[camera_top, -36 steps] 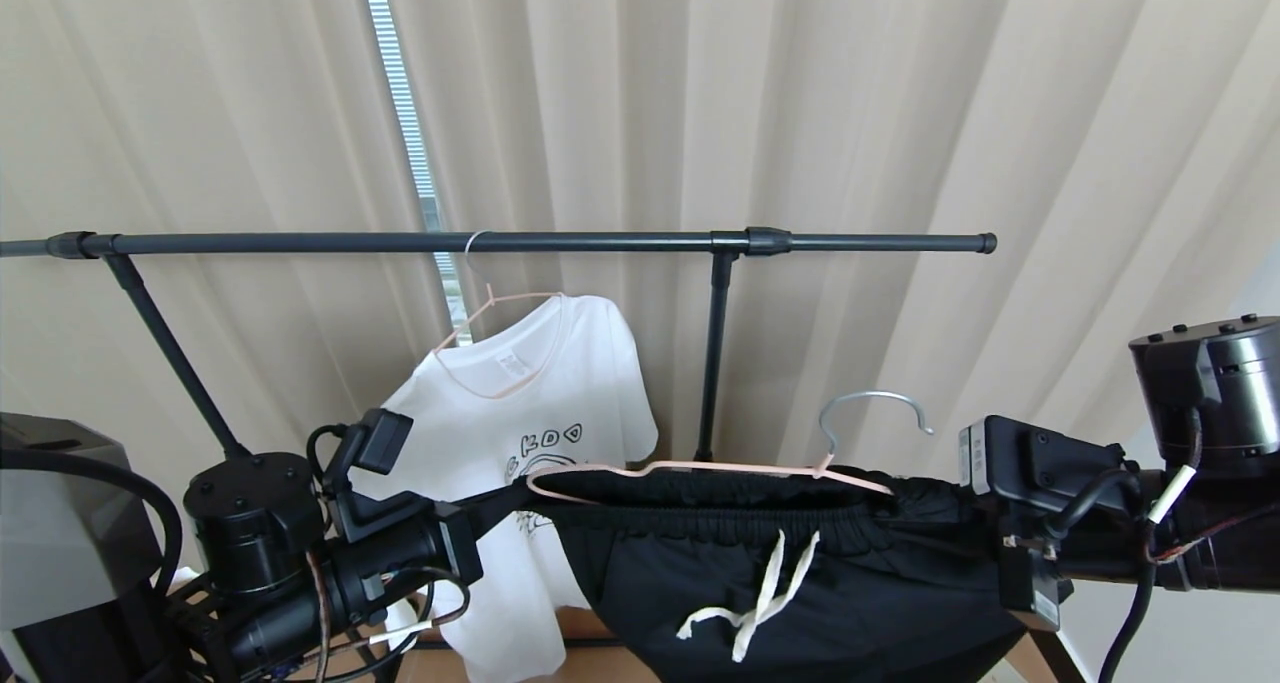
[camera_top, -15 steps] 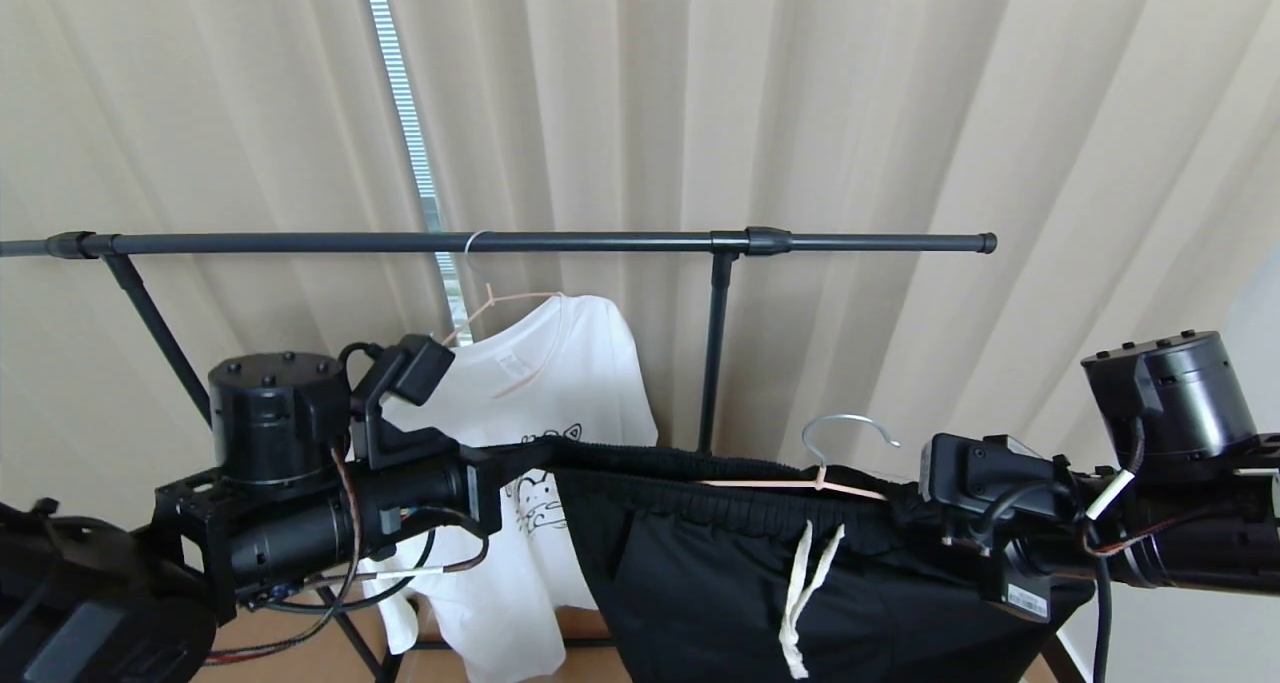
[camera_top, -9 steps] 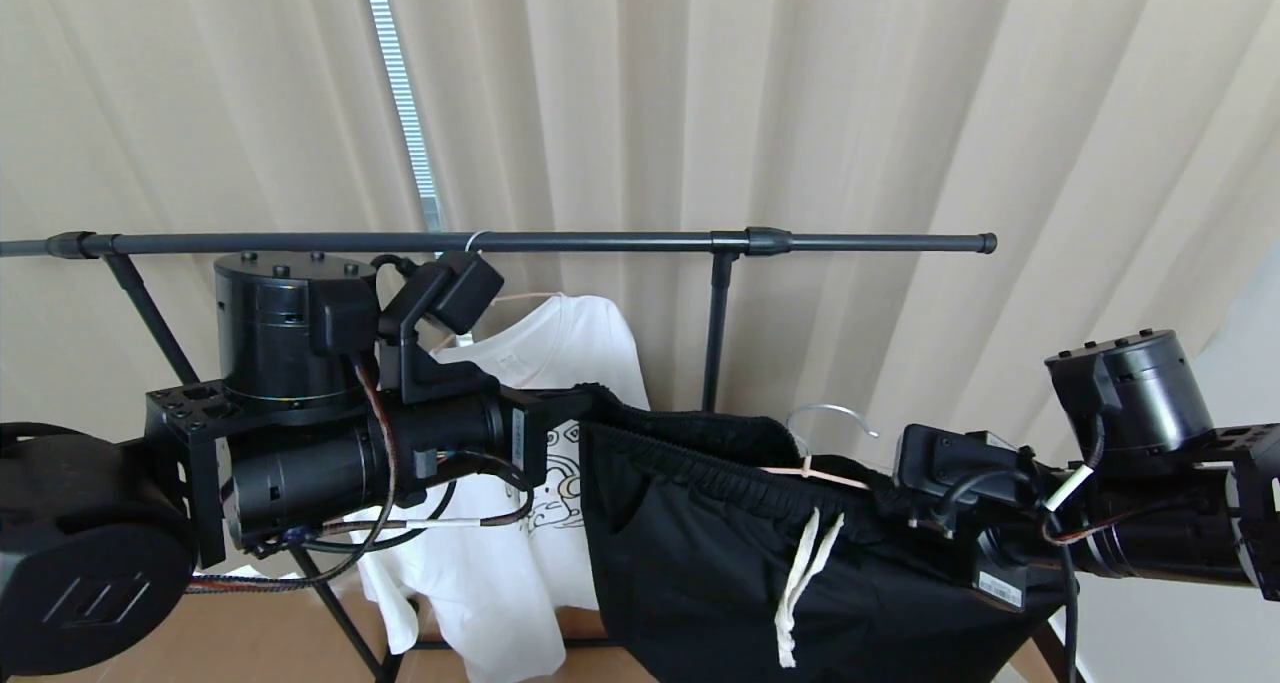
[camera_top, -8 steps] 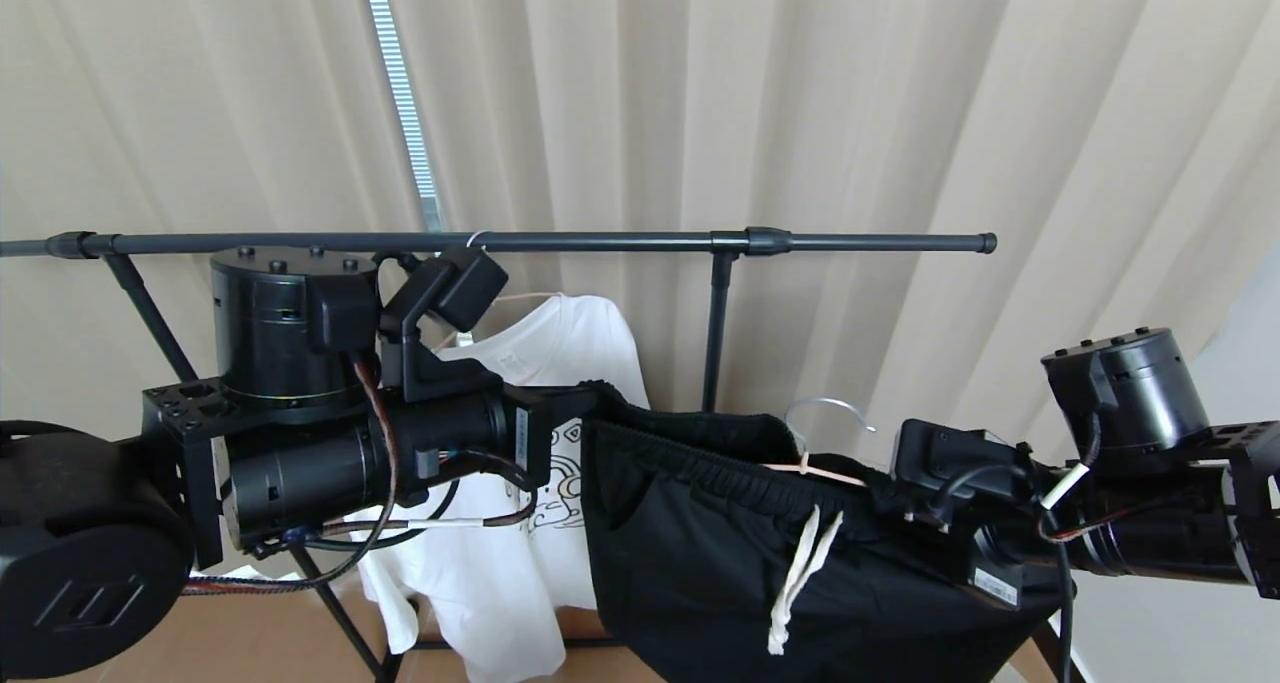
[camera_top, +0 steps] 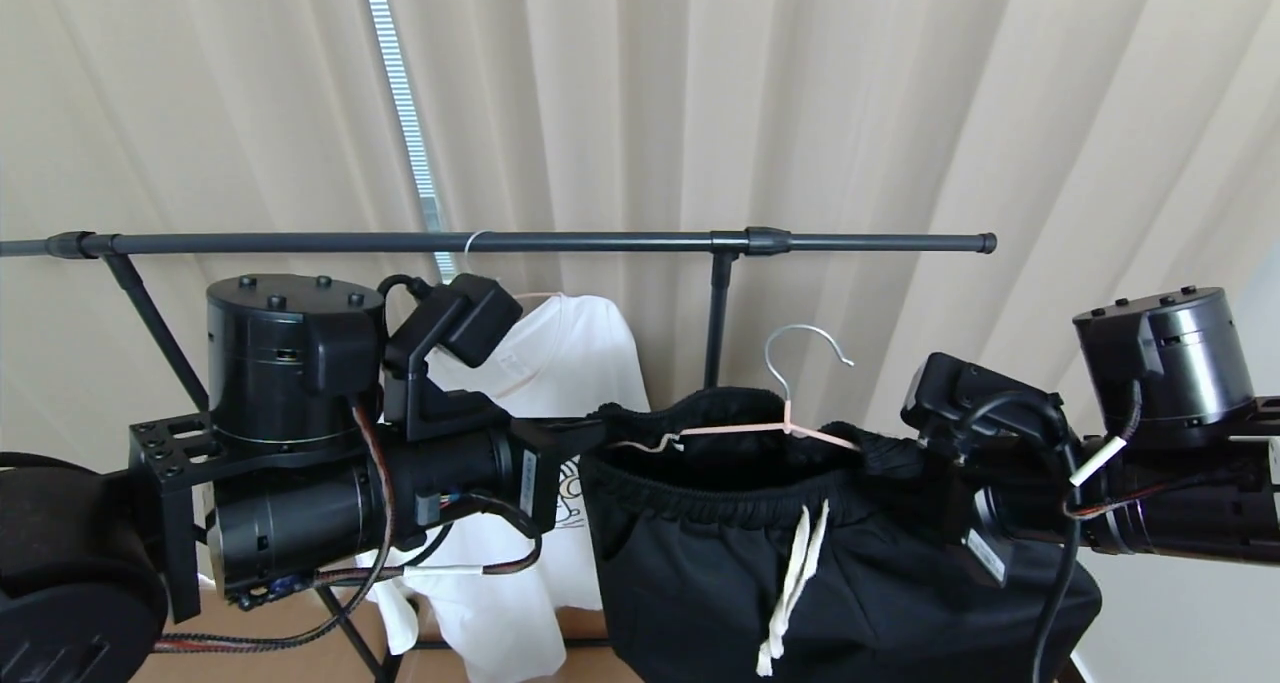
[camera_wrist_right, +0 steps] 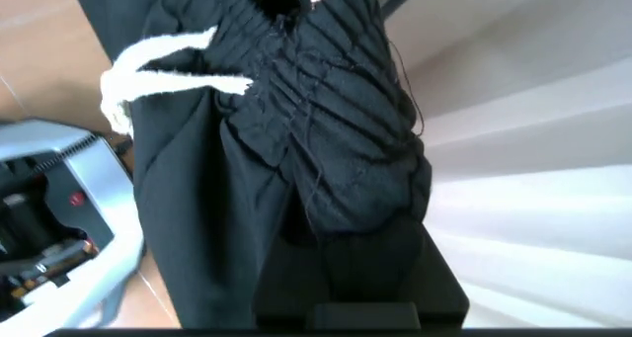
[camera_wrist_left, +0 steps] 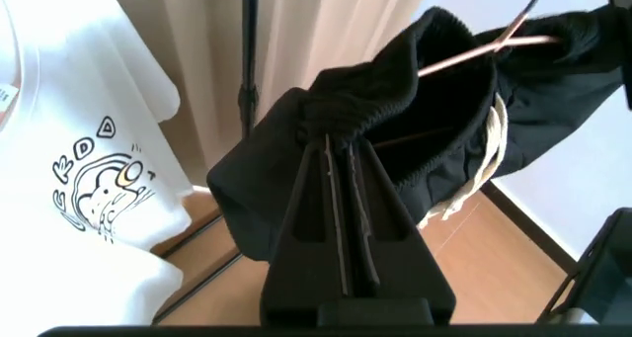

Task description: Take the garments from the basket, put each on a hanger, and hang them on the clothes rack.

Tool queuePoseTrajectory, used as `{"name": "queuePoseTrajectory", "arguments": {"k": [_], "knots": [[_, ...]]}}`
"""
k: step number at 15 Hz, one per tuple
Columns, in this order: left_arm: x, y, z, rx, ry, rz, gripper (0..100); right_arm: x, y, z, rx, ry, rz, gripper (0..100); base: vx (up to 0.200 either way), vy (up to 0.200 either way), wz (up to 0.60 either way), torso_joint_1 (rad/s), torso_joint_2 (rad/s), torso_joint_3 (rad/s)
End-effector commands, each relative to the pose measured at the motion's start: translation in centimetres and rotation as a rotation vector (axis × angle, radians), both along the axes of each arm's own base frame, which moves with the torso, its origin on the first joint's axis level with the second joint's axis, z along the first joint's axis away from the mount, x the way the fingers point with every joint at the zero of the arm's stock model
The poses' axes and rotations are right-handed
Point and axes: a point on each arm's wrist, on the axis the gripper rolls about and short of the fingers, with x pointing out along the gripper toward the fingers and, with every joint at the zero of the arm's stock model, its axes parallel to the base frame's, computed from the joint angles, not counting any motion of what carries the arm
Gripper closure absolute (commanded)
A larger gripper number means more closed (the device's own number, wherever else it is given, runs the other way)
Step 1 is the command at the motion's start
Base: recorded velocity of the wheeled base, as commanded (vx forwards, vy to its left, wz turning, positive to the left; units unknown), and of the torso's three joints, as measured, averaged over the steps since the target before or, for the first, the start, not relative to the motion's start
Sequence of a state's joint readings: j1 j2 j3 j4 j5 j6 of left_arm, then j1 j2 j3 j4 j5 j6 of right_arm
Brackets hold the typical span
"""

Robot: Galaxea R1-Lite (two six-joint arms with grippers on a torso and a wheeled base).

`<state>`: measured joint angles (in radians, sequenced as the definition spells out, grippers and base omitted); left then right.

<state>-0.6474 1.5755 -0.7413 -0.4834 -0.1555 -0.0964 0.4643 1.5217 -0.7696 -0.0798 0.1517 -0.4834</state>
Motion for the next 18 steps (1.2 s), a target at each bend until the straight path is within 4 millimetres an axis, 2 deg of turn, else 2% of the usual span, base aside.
{"name": "queuePoseTrajectory", "arguments": {"k": [1, 11, 18], "knots": [[-0.9, -0.2, 0.6, -0.011, -0.014, -0.027, 100, -0.3, 0.8, 0.7, 0.038, -0.009, 0.013, 100, 0.000, 0.000, 0.00, 0.000, 0.00, 0.000], [-3.8, -1.7, 0.9, 0.000, 0.001, -0.145, 100, -0.1, 2.9, 1.0, 0.214, 0.015, 0.050, 100, 0.000, 0.000, 0.00, 0.000, 0.00, 0.000], [-3.7, -1.9, 0.3, 0.013, 0.018, -0.147, 100, -0.8, 3.1, 1.2, 0.326, 0.011, 0.139, 100, 0.000, 0.000, 0.00, 0.000, 0.00, 0.000]]}}
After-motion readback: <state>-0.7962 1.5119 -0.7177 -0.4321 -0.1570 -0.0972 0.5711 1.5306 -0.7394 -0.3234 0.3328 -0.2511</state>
